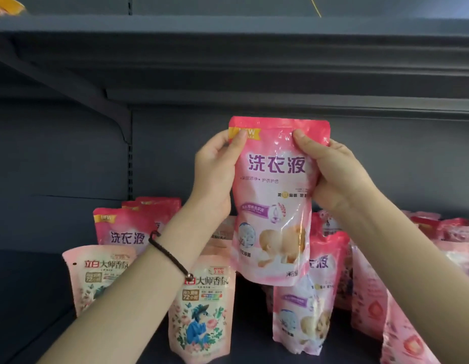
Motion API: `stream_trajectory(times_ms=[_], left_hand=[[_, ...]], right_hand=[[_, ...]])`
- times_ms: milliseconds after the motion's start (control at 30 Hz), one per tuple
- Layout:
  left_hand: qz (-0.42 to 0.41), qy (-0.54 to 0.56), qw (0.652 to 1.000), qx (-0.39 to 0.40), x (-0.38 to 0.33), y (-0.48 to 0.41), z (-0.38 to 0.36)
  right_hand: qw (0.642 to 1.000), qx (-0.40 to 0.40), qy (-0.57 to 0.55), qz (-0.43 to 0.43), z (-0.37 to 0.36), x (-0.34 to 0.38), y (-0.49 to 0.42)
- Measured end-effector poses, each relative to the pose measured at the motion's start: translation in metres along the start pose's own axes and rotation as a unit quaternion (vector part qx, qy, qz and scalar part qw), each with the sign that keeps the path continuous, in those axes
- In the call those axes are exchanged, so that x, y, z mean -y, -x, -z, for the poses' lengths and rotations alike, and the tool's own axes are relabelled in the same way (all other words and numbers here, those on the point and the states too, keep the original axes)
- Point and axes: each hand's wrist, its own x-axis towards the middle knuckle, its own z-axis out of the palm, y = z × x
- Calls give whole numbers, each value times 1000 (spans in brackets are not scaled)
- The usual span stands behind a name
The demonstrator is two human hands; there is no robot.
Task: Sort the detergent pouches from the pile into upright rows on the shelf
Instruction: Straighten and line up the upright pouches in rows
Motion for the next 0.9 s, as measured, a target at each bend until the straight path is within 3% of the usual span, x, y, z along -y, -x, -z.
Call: stream_trajectory(times_ms=[367, 767, 900], left_hand=[[17, 19, 999, -48, 42, 61, -34], [22, -78, 986, -147, 117, 130, -44], [9, -88, 983, -161, 129, 138, -42]], right_hand=[[1000, 9, 9, -24, 57, -14, 45], [994, -84, 68, -26, 107, -93, 87], [989, -98, 109, 21, 109, -111, 98]])
